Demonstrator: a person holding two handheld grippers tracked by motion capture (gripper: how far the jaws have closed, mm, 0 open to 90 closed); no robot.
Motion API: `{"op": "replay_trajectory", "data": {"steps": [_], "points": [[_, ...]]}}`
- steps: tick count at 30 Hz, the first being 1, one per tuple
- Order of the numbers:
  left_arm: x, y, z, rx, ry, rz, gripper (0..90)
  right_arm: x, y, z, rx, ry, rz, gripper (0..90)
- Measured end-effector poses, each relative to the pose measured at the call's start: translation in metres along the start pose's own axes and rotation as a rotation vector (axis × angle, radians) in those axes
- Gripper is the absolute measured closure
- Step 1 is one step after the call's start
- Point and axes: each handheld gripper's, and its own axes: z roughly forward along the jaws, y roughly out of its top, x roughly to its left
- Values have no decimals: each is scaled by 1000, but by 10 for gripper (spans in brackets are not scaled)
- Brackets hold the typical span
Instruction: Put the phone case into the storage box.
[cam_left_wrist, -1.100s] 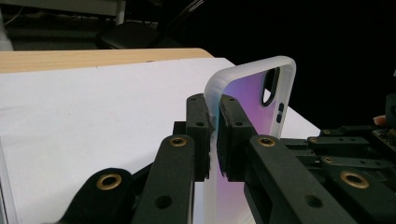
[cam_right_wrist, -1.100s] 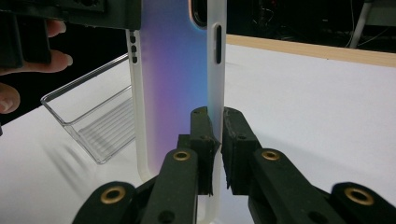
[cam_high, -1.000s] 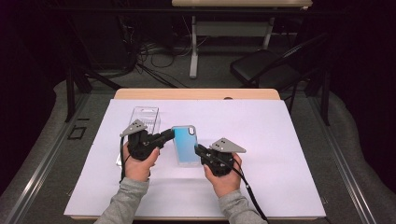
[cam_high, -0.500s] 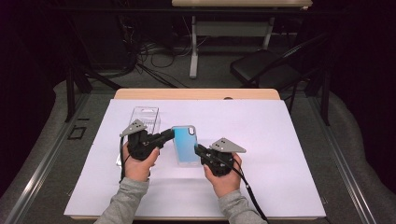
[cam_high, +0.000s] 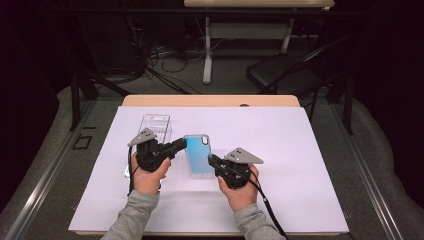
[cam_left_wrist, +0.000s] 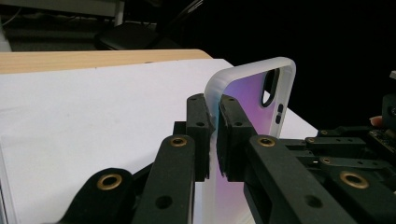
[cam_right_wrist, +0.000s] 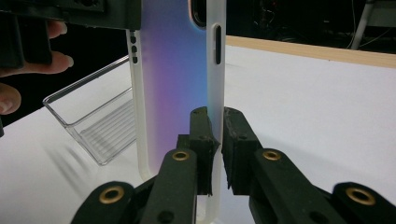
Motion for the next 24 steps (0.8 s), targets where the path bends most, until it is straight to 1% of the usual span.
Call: {"op": "replay_trajectory", "data": {"steps": [13, 16, 19, 23, 24], "points": [[1, 0, 0, 2, -1, -2, 847, 0, 0, 0, -6, 4, 1, 822], [3, -1, 0, 6, 4, -2, 848, 1, 1, -1, -20, 11, 1, 782], [4, -1, -1, 7, 10, -4, 848, 1, 1, -3, -22, 6, -8, 747], [6, 0, -2, 0, 16, -7, 848, 2, 2, -5, -35, 10, -25, 710], [7, 0, -3, -3, 16, -7, 848, 2, 2, -5, -30, 12, -30, 695]]}}
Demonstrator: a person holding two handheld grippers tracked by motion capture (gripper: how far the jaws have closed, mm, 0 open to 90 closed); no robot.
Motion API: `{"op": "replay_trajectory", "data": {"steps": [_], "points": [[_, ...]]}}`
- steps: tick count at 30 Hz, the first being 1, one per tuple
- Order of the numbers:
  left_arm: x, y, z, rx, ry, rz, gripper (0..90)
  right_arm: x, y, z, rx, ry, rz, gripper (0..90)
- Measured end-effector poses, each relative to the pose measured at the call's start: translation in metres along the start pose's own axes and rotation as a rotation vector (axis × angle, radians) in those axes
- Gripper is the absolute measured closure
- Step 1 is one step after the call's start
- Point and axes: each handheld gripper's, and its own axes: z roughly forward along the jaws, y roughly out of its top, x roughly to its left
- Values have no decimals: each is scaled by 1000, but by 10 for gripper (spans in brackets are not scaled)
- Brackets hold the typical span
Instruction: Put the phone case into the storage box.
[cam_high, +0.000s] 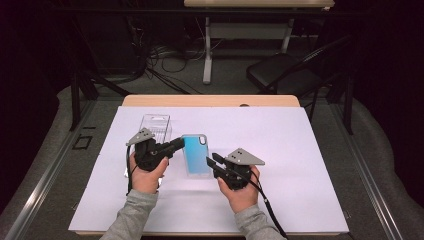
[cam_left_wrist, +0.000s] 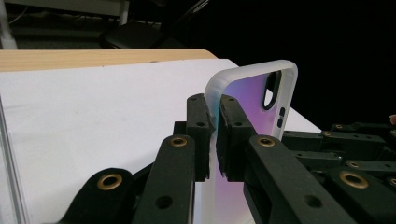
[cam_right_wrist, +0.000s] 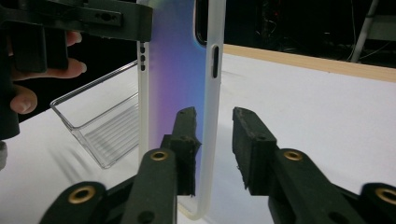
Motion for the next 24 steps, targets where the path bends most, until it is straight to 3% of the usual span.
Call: {"op": "replay_trajectory", "data": {"steps": [9, 18, 24], "points": [[6, 2, -7, -23, 30, 1, 848, -2, 2, -6, 16, 6, -54, 607], [15, 5, -19, -49, 52, -13, 849, -10, 5, -19, 29, -2, -92, 602], [20, 7, -26, -65, 65, -22, 849, -20, 6, -32, 29, -52, -154, 557]]}}
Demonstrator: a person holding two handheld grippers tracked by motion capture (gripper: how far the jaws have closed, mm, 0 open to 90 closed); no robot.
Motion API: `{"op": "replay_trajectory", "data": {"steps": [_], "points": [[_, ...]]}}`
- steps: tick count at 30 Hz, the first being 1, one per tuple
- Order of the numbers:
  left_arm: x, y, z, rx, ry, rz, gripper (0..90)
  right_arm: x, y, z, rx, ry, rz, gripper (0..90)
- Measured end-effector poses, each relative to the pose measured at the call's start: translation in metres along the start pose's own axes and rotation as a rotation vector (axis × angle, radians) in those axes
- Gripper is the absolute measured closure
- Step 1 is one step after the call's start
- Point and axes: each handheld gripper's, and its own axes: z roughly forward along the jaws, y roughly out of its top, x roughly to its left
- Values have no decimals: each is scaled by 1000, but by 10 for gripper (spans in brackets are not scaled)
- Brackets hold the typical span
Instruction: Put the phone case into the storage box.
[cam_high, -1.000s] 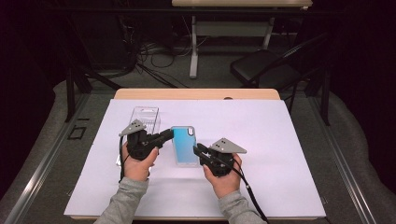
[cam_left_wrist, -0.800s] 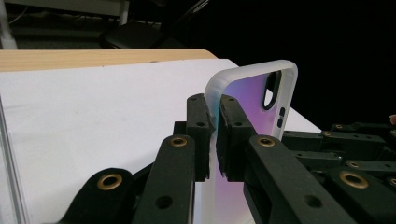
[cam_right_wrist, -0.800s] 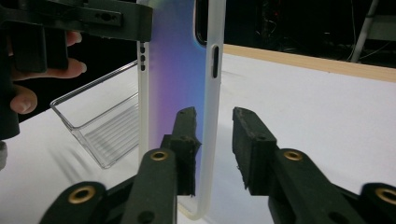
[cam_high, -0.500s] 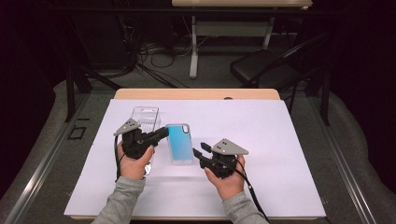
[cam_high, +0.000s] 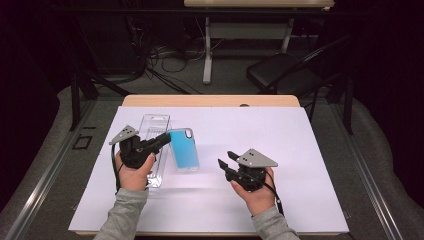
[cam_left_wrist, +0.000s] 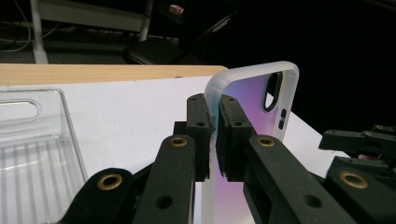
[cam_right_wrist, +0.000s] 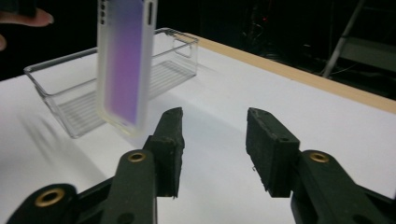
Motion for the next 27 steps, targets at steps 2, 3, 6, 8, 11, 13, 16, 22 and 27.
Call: {"op": "replay_trajectory", "data": {"steps": [2, 3, 6, 8, 11, 13, 16, 22, 27], "points": [[1, 1, -2, -8, 1, -2, 849, -3, -1, -5, -3, -11, -12, 535], [2, 1, -3, -13, 3, -5, 848, -4, -1, -7, -8, -19, -23, 522], [3, 3, -6, -21, 8, -7, 849, -10, -3, -13, -12, -8, -22, 498], [4, 3, -8, -27, 10, -8, 849, -13, -5, -16, -1, -2, 0, 496], [6, 4, -10, -32, 15, -8, 849, -19, -9, -22, 1, -15, 23, 453], [6, 5, -12, -33, 16, -8, 849, -24, -11, -25, -6, -15, 49, 404], [8, 6, -14, -39, 18, -9, 849, -30, -14, -31, -9, -26, 44, 324], [9, 8, -18, -50, 24, -8, 849, -40, -19, -40, 9, -45, 30, 192], [10, 8, -19, -53, 28, -8, 849, -44, -27, -44, 40, -66, 13, 154]]}}
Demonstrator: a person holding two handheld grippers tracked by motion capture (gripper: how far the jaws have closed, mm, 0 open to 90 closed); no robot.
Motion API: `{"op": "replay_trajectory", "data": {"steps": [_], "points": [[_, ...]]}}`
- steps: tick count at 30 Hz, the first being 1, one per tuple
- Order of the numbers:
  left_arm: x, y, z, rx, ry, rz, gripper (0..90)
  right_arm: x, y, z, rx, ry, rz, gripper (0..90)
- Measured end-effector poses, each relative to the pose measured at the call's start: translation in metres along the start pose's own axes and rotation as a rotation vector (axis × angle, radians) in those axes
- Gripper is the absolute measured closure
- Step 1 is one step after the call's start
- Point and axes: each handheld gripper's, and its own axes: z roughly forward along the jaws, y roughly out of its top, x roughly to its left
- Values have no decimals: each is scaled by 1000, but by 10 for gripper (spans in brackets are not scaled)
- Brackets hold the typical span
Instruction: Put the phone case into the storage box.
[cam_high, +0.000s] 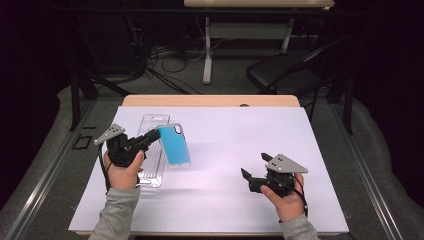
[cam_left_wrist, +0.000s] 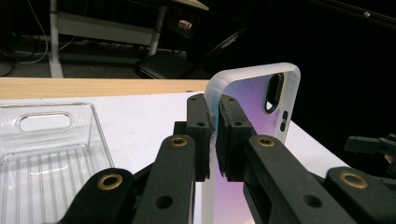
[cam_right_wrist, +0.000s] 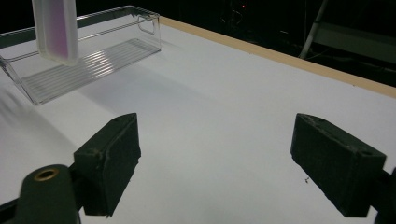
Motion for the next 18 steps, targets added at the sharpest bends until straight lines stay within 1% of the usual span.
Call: {"op": "replay_trajectory", "data": {"steps": [2, 5, 8, 11, 15, 18], "points": [[0, 0, 0, 0, 1, 1, 849, -2, -2, -1, 1, 1, 11, 148], [0, 0, 0, 1, 1, 4, 849, -5, -4, -2, -14, 7, 25, 143], [0, 0, 0, 0, 3, 4, 849, -7, -7, -3, -27, -3, 26, 136], [1, 0, -1, -4, 6, 5, 849, -10, -11, -3, -18, -13, 21, 128], [2, 1, -3, -10, 12, 5, 849, -13, -17, -2, -13, -17, 31, 124], [2, 0, -2, -9, 22, 8, 849, -14, -19, -2, -14, -9, 24, 98]]}}
